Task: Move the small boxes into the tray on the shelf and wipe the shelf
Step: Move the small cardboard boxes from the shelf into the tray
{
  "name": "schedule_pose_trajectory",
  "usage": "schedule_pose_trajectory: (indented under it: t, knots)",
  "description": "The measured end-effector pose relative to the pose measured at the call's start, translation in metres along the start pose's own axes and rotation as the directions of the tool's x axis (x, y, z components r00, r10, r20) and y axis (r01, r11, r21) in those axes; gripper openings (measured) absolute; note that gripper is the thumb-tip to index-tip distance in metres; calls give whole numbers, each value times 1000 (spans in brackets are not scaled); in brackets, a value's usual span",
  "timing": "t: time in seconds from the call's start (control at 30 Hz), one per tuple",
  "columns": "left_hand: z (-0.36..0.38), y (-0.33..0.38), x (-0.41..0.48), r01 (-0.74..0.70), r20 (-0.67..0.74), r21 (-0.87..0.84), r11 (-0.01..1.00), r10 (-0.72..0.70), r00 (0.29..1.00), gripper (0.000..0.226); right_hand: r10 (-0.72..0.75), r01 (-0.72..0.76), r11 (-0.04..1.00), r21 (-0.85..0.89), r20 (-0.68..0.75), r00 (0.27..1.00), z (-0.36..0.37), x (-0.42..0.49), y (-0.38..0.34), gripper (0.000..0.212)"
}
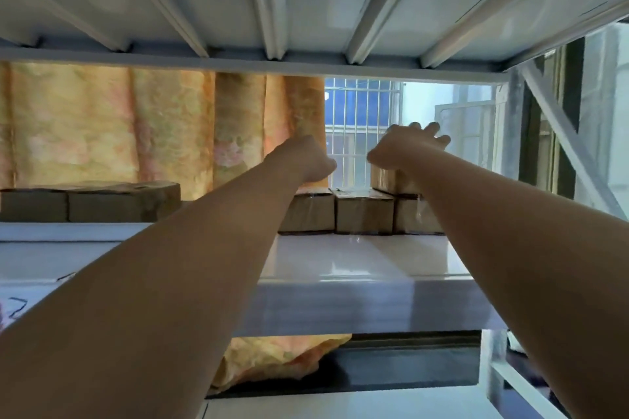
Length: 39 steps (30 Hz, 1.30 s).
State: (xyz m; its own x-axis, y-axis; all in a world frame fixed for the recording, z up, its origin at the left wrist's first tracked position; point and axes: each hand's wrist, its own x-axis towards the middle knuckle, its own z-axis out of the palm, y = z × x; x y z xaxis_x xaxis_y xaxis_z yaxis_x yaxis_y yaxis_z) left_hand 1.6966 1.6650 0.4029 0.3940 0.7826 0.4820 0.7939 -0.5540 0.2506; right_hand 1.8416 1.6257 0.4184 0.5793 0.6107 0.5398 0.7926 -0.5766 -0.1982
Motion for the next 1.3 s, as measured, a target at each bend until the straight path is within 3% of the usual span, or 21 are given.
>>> schedule_pose_trajectory:
  t: [0.07, 0.17, 0.27, 0.4, 0.5, 0.63, 0.73, 0.9, 1.07, 1.3]
  knots:
    - [3, 6, -2, 21, 129, 74, 997, -30, 991, 65, 31, -32, 999, 33, 38, 999, -2, 5, 8, 59]
    - [7, 6, -2, 37, 210, 84, 996, -54, 976, 81, 58, -64, 996, 61, 93, 994, 0, 11, 21, 64]
    - [10, 5, -1, 37, 320, 139, 990, -80, 944, 80, 28, -47, 992, 121, 157, 987, 3, 10, 33, 81]
    - [12, 5, -4, 93, 405, 42, 995, -102, 909, 66, -56, 9, 971, 238, 192, 980, 7, 5, 40, 80]
    - [14, 2, -3, 89, 370, 9, 996, -86, 925, 57, -85, 47, 974, 221, 164, 983, 11, 5, 38, 76]
    - [19, -3, -2, 74, 247, -43, 996, -62, 967, 56, -43, 27, 959, 281, 52, 998, 13, -1, 38, 54]
    - [22, -10, 0, 93, 93, -94, 991, -85, 992, 64, 31, -10, 947, 322, -59, 998, 15, -5, 30, 63]
    - [9, -17, -4, 78, -78, -197, 977, -95, 992, 82, 17, 45, 924, 380, -157, 988, 11, -16, 6, 67]
    - [-9, -33, -7, 45, -180, -269, 962, -97, 979, 77, -49, 98, 886, 454, -117, 992, 6, -23, -23, 73]
    - [-26, -69, -10, 58, -255, -168, 984, -100, 962, 66, -113, 164, 842, 513, -129, 985, 8, -38, -69, 69]
